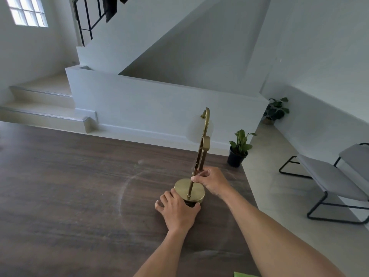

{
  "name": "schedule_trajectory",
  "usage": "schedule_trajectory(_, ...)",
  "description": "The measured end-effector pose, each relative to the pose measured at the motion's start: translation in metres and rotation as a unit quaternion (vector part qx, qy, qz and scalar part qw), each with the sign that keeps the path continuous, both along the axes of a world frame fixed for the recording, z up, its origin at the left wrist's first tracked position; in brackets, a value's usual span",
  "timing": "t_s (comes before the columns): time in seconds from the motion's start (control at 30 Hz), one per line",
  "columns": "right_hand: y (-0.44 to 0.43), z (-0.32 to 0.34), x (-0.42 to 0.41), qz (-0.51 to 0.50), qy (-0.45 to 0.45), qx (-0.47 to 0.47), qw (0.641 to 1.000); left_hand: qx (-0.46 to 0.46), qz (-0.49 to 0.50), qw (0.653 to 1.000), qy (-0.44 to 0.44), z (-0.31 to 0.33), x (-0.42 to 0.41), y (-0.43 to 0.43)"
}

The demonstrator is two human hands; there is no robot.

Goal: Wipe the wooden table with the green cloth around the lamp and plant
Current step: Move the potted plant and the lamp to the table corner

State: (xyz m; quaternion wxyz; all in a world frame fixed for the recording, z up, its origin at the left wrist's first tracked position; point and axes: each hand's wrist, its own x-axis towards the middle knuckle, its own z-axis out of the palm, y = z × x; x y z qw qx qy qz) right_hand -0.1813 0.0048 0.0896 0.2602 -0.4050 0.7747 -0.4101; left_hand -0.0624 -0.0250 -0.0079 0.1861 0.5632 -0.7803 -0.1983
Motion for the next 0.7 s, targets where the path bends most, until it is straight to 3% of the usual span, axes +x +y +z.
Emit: schedule_trajectory(0.7,-0.057,0.004,-0.18,-0.018,0.039,0.028,0.999,0.017,-0.025,1.0,0.004,0.0,-0.19,-0.065)
